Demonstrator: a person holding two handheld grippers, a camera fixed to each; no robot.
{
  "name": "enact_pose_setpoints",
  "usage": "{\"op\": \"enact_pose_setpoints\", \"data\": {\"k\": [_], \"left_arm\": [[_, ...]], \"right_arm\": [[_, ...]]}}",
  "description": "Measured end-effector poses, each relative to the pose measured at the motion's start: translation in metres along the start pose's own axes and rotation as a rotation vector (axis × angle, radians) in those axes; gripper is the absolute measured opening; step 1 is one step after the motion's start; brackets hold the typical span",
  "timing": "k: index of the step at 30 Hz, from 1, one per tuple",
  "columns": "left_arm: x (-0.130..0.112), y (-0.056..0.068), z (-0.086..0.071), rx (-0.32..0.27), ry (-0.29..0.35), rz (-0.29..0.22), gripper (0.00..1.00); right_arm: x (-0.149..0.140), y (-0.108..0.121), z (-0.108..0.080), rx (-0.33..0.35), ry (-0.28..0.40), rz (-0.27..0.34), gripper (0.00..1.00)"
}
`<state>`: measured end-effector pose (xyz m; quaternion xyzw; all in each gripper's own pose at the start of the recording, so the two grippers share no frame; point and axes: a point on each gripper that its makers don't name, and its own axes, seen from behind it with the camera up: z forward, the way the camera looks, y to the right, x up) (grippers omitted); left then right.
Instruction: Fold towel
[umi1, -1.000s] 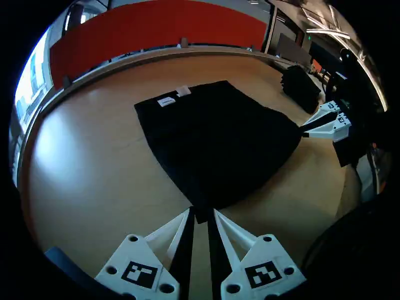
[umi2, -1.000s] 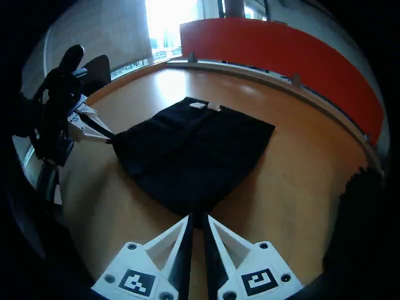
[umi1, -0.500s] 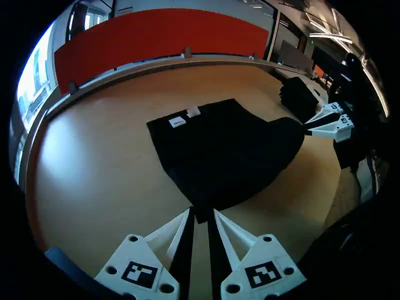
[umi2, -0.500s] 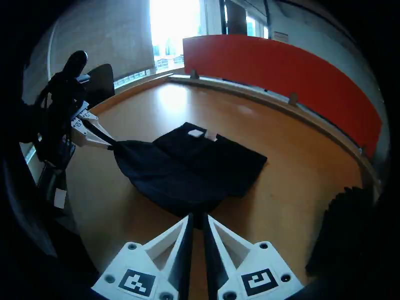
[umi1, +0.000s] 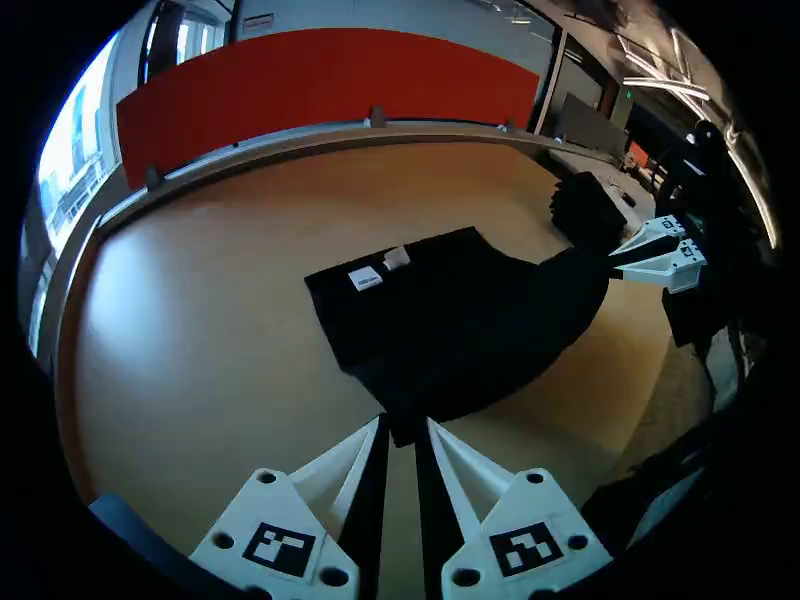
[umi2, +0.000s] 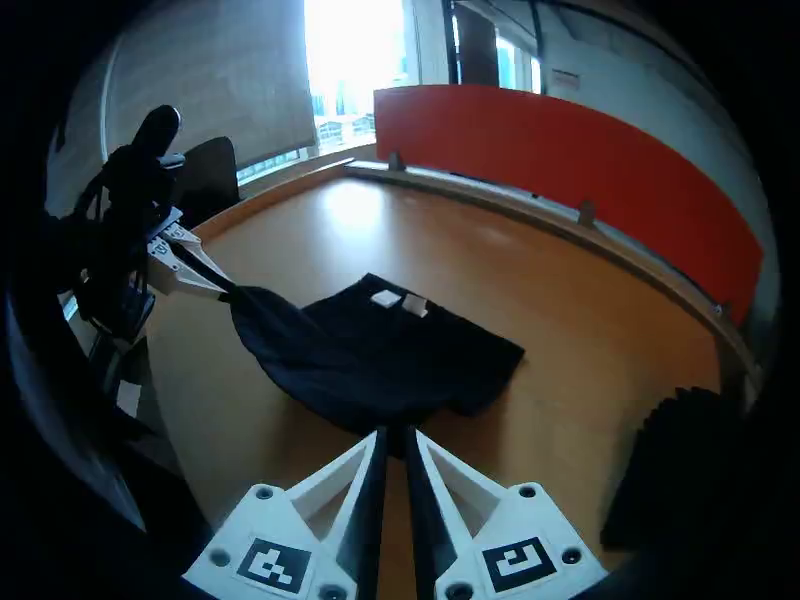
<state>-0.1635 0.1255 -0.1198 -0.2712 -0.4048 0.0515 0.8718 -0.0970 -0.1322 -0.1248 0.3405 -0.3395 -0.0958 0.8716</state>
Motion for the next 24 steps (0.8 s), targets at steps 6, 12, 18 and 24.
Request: {"op": "enact_pose_setpoints", "data": {"k": [6,12,18,24], "left_arm": [[0.004,0.004,-0.013,-0.003,0.000,0.004,0.18],[0.011,0.005,-0.024,-0.006,0.010,0.004,0.18],[0.013,0.007,-0.028,-0.015,0.012,-0.008,0.18],[0.008,0.010,-0.026,-0.019,0.003,-0.012,0.18]], "right_arm": [[0.004,-0.006,-0.013,0.005,0.002,-0.004,0.13],[0.009,-0.009,-0.022,0.012,0.007,-0.001,0.13],[0.011,-0.009,-0.026,0.013,0.005,-0.006,0.13],[0.011,-0.010,-0.026,0.015,0.001,-0.009,0.13]]}}
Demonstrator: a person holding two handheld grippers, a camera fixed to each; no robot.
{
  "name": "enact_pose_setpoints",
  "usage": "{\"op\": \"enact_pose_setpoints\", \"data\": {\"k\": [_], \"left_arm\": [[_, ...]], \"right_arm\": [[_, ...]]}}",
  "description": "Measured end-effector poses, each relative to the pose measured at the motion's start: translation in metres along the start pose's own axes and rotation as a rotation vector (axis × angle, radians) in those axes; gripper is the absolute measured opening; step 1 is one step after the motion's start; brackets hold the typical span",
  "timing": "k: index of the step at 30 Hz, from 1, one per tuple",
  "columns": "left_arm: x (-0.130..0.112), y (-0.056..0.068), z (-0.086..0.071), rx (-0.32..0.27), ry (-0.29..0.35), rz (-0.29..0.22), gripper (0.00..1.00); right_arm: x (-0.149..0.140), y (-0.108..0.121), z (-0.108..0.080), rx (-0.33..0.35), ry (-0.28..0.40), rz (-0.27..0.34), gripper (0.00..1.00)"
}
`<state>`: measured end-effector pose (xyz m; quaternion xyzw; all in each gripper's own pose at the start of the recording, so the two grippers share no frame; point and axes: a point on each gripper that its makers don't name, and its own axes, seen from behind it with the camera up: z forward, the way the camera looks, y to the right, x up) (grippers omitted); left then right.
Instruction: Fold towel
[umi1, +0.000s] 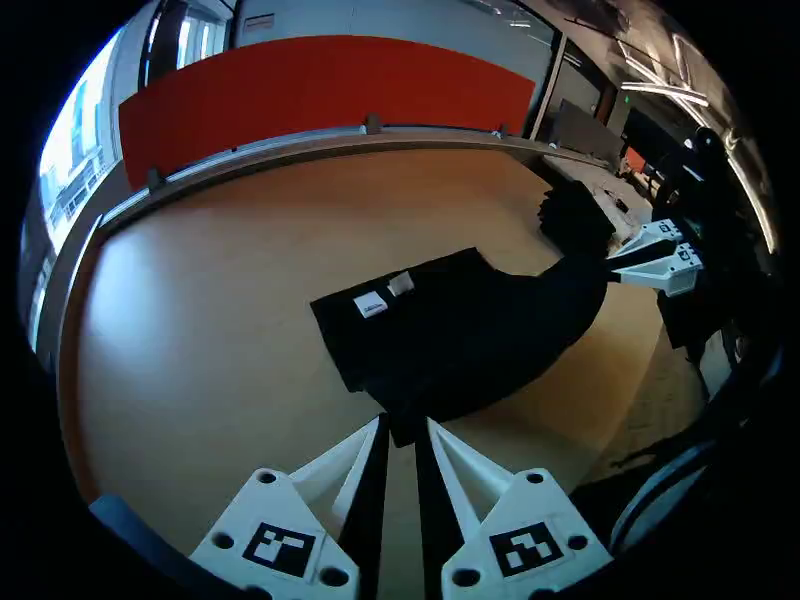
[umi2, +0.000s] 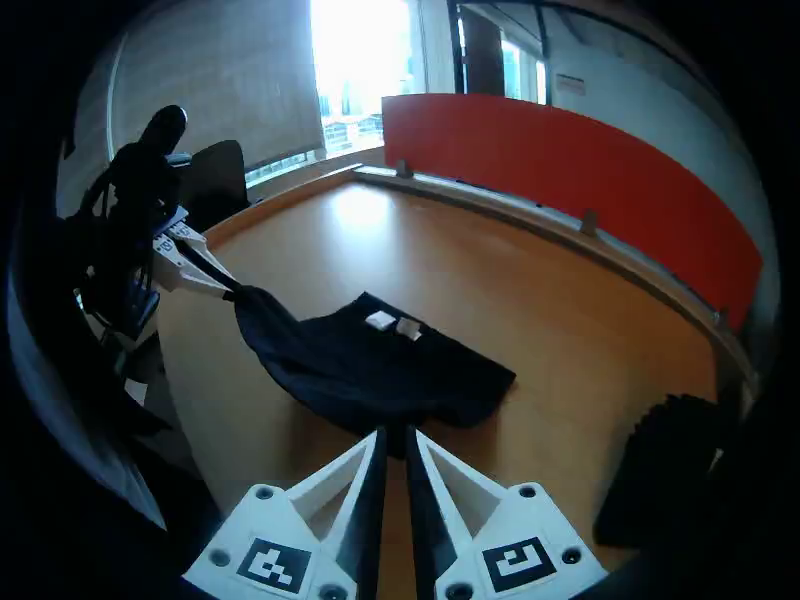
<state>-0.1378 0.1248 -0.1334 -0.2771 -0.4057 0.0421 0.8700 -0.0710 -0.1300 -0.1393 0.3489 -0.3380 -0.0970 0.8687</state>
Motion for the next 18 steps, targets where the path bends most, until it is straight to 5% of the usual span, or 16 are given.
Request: {"op": "enact_pose_setpoints", "data": {"k": [18], "left_arm": [[0.0082,-0.0008,-0.0040,-0.002,0.011,-0.002,0.18]], "right_arm": [[0.0031,-0.0022,-0.0044,0.005,0.003,0.000,0.13]]}}
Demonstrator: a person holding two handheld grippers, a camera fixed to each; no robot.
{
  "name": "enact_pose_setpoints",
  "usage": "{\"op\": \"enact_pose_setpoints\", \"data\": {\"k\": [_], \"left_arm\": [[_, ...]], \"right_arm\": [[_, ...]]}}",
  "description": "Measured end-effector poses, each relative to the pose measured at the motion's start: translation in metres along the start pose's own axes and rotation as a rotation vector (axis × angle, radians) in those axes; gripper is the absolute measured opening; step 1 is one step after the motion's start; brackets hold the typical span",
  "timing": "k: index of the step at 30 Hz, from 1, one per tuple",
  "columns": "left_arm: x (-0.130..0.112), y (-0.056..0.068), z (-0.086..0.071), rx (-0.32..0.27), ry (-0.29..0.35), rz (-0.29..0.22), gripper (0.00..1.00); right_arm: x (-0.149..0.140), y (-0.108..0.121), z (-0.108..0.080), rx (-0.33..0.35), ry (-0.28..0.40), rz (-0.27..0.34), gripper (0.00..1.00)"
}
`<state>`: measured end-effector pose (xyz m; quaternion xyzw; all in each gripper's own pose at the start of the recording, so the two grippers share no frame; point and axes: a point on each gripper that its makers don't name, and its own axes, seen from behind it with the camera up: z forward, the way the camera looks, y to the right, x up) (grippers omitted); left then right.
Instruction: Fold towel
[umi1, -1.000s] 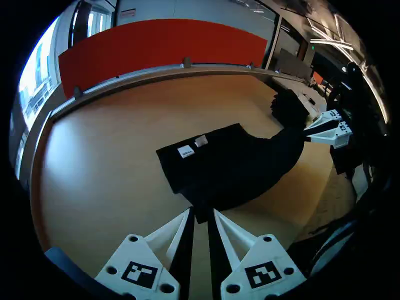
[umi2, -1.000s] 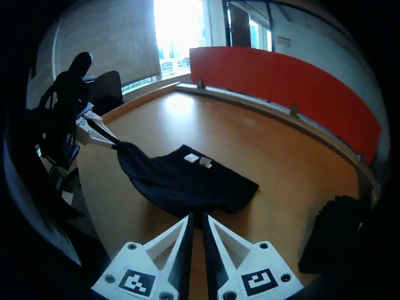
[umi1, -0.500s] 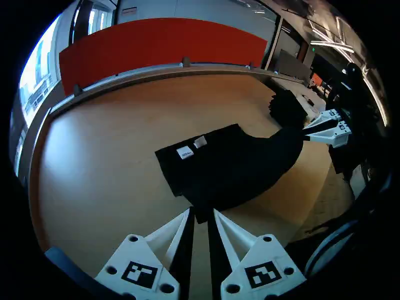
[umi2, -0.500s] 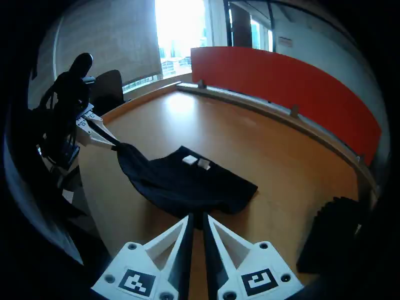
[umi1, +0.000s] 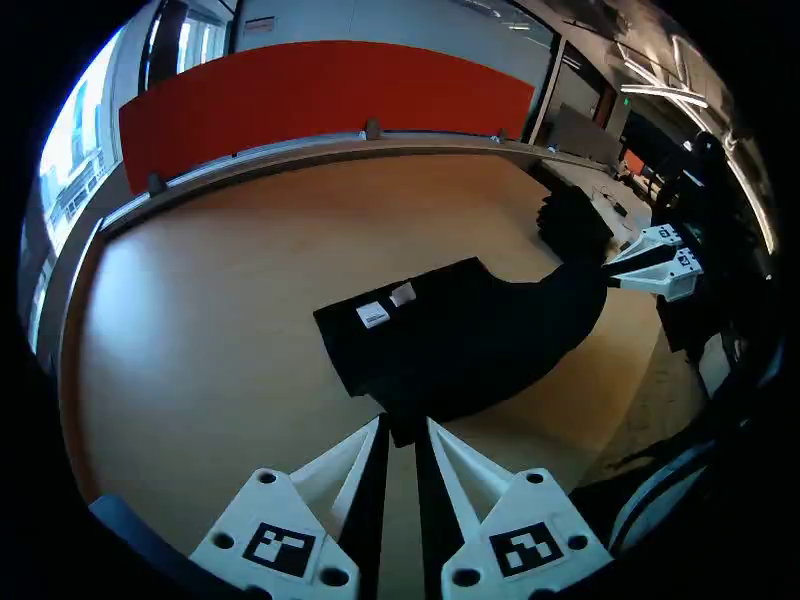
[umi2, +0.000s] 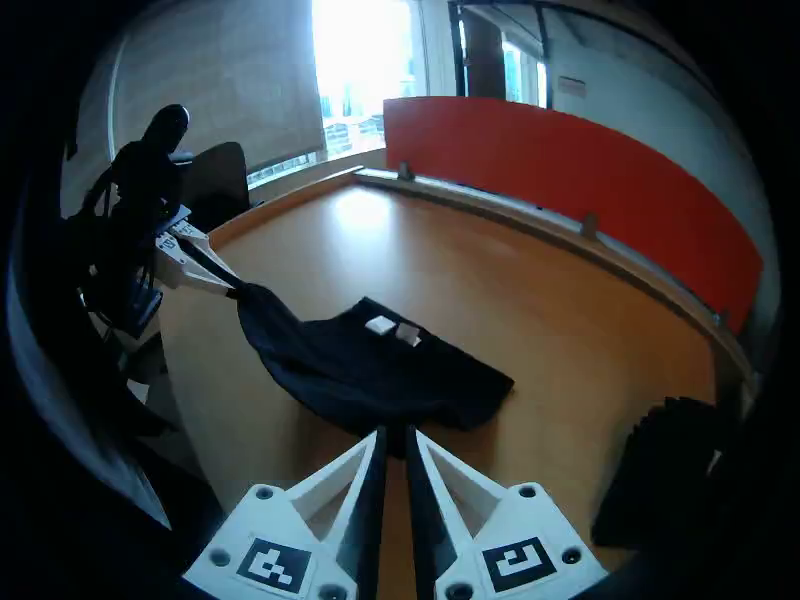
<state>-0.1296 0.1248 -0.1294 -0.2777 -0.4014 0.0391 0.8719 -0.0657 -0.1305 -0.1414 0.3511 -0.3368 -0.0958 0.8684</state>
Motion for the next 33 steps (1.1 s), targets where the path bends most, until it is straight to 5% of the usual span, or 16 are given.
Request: {"op": "enact_pose_setpoints", "data": {"k": [15,33], "left_arm": [[0.013,-0.010,0.018,0.014,0.003,-0.032,0.18],[0.027,-0.039,0.074,0.069,-0.038,-0.066,0.18]], "right_arm": [[-0.001,0.019,0.016,-0.021,-0.021,0.007,0.13],[-0.007,0.069,0.060,-0.059,-0.070,0.033,0.13]]}}
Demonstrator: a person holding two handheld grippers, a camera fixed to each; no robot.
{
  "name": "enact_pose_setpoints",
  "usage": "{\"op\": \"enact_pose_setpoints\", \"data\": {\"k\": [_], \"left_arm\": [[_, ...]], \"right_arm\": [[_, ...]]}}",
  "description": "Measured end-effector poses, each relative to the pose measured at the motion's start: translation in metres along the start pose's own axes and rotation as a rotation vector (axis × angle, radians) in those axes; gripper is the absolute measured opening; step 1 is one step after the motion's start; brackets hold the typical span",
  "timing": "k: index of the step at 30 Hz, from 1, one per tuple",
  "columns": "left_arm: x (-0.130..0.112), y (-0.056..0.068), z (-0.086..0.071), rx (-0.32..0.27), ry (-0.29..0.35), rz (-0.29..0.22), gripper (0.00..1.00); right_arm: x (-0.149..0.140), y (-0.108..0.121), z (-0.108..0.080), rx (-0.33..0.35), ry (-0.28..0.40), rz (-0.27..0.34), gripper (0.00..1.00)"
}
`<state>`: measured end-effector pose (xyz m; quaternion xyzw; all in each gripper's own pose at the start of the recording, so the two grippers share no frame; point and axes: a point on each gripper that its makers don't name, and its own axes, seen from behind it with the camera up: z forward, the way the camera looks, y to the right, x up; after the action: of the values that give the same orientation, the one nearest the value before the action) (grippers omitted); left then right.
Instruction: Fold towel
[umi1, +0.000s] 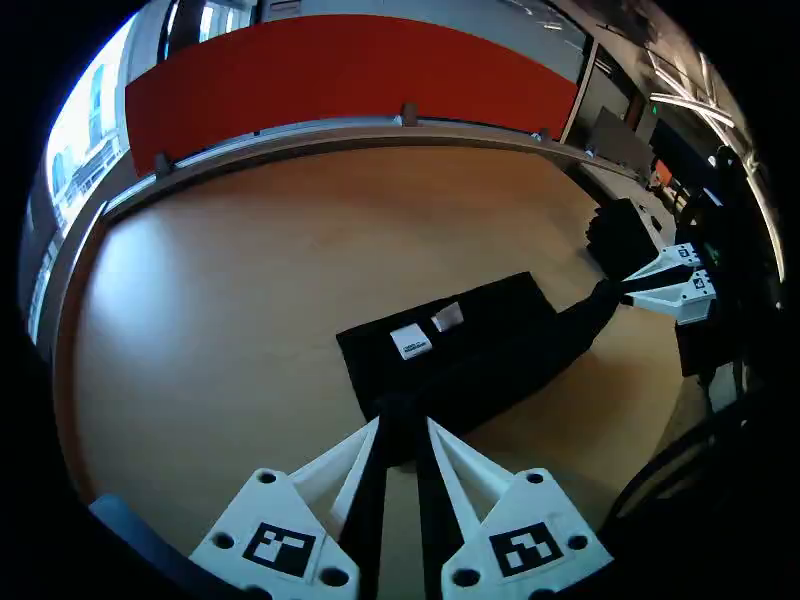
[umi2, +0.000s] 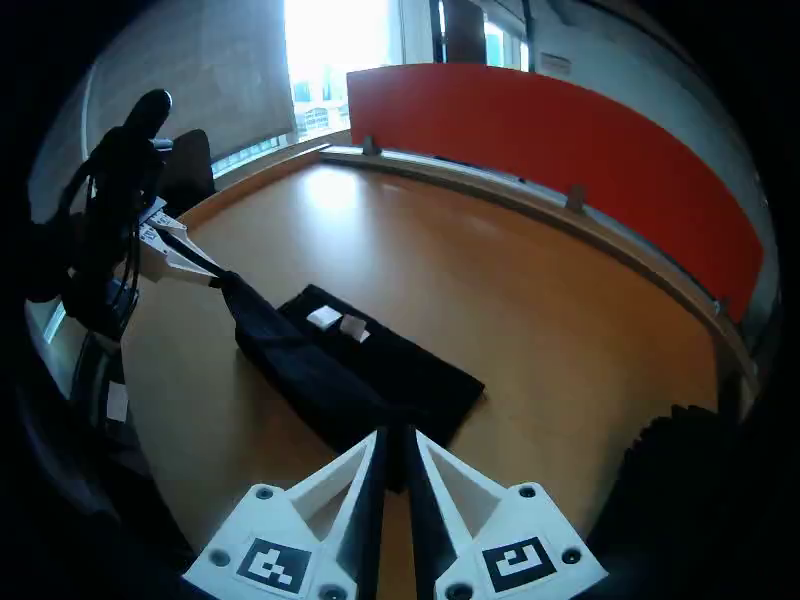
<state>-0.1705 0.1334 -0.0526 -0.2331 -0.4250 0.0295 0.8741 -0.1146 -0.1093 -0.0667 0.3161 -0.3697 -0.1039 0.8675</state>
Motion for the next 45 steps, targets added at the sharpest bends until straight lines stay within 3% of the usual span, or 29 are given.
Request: {"op": "enact_pose_setpoints", "data": {"k": [14,26,45], "left_arm": [[0.001,-0.010,0.032,0.001,-0.023,0.006,0.18],[-0.006,-0.018,0.067,0.018,-0.052,0.002,0.18],[-0.001,-0.034,0.090,0.069,-0.053,0.044,0.30]], "right_arm": [[-0.013,0.014,0.028,-0.001,-0.046,0.020,0.13],[-0.022,0.027,0.060,-0.020,-0.086,0.089,0.13],[-0.031,0.041,0.083,-0.045,-0.120,0.102,0.15]]}}
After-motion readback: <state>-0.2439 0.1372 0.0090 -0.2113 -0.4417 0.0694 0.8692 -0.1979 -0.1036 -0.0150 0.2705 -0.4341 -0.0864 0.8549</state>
